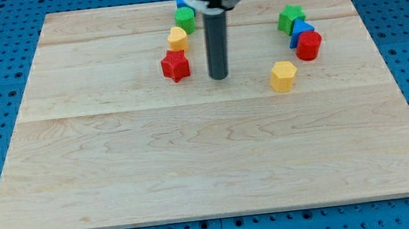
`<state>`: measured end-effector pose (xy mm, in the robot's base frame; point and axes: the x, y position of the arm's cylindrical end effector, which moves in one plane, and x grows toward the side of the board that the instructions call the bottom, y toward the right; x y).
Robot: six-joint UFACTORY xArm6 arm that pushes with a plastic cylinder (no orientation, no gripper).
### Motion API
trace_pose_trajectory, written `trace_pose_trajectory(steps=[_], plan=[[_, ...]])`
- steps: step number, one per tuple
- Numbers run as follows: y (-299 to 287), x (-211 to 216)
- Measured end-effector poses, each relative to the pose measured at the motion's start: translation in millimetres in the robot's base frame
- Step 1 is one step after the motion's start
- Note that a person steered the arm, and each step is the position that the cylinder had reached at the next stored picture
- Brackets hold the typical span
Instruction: Push the yellow hexagon to the downside of red star
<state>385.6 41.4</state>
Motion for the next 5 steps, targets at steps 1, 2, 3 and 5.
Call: trace_pose_trajectory(steps=[1,2,3,5], plan=[[47.1,-11.9],[108.3,-10.4],[149.0,1.8],[81.8,28.3]])
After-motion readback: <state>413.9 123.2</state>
